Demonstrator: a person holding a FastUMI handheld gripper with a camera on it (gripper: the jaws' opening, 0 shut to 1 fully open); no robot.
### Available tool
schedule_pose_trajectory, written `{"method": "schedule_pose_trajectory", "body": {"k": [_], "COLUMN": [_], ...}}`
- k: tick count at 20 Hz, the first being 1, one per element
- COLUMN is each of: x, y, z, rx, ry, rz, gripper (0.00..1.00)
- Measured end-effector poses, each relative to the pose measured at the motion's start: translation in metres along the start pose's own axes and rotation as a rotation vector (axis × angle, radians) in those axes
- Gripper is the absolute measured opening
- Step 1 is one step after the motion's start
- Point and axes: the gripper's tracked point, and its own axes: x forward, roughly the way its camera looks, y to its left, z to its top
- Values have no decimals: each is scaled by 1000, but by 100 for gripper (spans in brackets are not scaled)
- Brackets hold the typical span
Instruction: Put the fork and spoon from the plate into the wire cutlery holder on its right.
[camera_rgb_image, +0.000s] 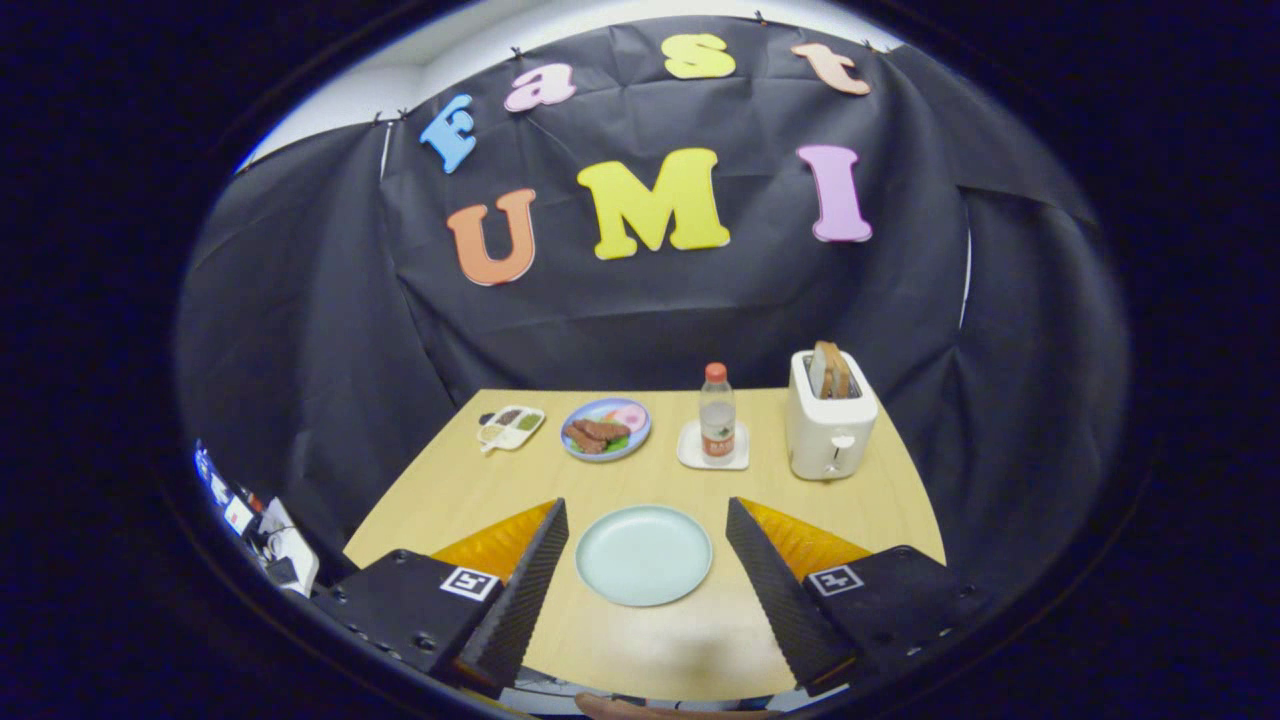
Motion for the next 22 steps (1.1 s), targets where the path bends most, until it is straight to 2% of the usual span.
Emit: {"method": "schedule_pose_trajectory", "body": {"k": [4,12,15,22], "x": [-19,-70,-83,-95], "y": [15,0,-4,-28], "z": [29,68,69,63], "rx": [-43,-151,-164,-168], "ry": [-133,-386,-420,-409], "rz": [-8,-120,-122,-136], "gripper": [97,96,96,97]}}
